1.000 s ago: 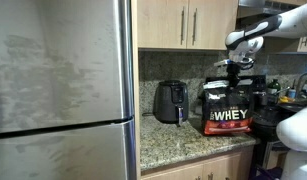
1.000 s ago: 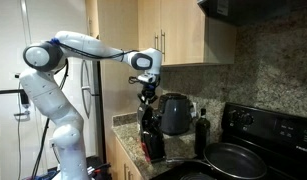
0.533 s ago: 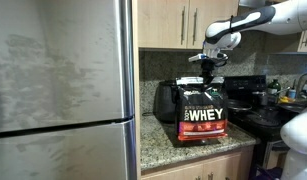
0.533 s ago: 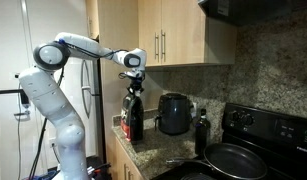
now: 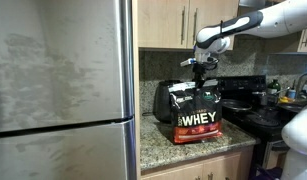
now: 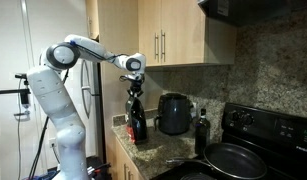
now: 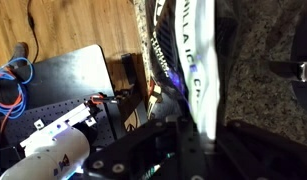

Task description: Close the drawer door on the right and pick the bag and move it to the corner

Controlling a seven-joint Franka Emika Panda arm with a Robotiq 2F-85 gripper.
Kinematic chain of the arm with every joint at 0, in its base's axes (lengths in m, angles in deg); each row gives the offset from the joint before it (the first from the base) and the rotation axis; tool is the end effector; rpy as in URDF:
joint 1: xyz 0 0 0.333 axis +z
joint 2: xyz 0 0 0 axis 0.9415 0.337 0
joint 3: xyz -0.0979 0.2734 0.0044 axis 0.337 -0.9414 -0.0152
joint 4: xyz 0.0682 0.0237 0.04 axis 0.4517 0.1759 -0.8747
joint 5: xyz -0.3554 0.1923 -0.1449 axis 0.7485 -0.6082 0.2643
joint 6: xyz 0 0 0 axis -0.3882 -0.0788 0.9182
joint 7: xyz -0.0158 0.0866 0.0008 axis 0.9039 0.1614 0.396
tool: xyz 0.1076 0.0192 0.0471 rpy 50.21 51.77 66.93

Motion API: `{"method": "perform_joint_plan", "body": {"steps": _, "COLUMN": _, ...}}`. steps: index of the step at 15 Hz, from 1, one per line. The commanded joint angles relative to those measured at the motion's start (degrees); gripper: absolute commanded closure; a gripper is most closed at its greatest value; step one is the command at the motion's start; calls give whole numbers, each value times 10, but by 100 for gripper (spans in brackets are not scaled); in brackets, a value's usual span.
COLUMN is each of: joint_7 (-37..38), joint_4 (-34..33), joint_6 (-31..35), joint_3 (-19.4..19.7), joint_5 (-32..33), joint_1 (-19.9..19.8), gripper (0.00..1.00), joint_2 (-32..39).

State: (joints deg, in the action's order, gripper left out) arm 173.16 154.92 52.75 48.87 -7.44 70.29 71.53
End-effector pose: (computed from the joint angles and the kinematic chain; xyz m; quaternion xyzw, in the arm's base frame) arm 0.4864 0.1367 0.4990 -0.6047 0.7906 0.0946 0.0186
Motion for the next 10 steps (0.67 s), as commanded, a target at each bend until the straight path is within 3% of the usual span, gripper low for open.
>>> {"method": "perform_joint_plan", "body": {"steps": 1, "joint_7": 152, "joint_4": -101, "joint_6": 31, "joint_3": -35, "joint_5": -11, "joint_1": 29, "gripper": 100, "joint_2": 69}}
{"method": "perform_joint_plan", "body": {"steps": 5, "joint_7": 308, "joint_4": -202, "joint_6": 47, "joint_3": -42, "joint_5": 3, "joint_1": 64, "gripper": 100, "joint_2": 145}}
{"method": "perform_joint_plan", "body": {"steps": 6, "joint_7": 260, "joint_4": -116, "joint_6": 63, "joint_3": -32, "joint_5": 2, "joint_1": 73, "gripper": 98, "joint_2": 115}}
{"method": "perform_joint_plan", "body": {"steps": 10, "joint_7": 301, "joint_4": -171, "joint_6": 62, "joint_3": -29, "joint_5": 3, "joint_1": 83, "gripper": 98, "joint_2": 151}}
